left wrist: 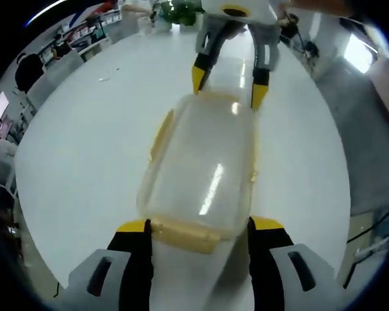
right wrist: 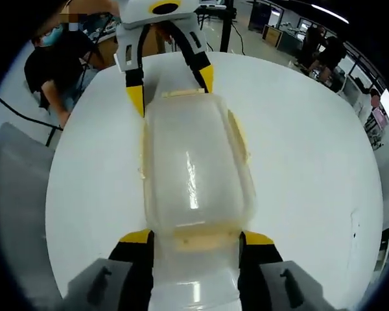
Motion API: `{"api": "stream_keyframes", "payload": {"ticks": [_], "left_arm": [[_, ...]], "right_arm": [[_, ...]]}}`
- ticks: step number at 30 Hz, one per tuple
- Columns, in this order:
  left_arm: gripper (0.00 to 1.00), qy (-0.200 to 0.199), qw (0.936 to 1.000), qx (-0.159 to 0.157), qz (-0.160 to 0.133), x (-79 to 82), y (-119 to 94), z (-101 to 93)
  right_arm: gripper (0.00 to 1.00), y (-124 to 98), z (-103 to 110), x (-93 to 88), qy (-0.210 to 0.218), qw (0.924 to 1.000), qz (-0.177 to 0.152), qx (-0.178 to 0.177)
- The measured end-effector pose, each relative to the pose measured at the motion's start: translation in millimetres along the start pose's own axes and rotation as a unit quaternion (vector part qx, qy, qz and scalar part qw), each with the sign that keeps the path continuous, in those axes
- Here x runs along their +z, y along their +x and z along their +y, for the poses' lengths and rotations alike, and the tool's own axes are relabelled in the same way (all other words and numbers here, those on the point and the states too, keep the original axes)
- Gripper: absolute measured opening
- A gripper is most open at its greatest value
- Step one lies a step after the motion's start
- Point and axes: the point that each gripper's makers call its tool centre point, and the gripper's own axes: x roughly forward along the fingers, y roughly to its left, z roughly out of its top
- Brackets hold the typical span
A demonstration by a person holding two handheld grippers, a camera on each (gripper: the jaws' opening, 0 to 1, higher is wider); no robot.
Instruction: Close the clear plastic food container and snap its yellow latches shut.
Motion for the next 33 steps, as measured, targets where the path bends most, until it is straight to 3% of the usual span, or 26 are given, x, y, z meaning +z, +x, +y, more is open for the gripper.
{"api": "stream_keyframes", "payload": {"ticks": [6,9,20,24,25,26,33], "left_arm": [[0.56,0.026,0.9994,-0.013,0.018,-1.7,-3,-0.3],[0.55,0.044,0.9985,-0.022,0.023,-3.2,-3,-0.3],[0.49,0.084,0.9944,-0.041,0.049,-10.1,-7,1.8],[0.37,0.105,0.9915,-0.043,0.063,-13.5,-11,4.9],[0.37,0.090,0.9927,-0.051,0.062,-15.6,-10,0.6],[0.37,0.104,0.9916,-0.050,0.059,-15.4,-10,1.5],[0.38,0.097,0.9926,-0.048,0.055,-12.9,-8,3.6]], "right_arm": [[0.45,-1,2,-1.1,-0.004,0.9999,0.008,0.007],[0.37,-1,2,-1.2,0.012,0.9999,0.006,0.006],[0.37,-2,3,-0.5,0.003,0.9999,0.009,0.005],[0.37,-2,3,-0.9,0.000,0.9999,0.011,0.006],[0.37,-2,3,-0.1,0.004,0.9999,0.010,0.005],[0.37,-2,3,0.1,0.002,0.9999,0.010,0.005],[0.38,-2,4,-0.6,-0.015,0.9997,0.012,0.014]]}}
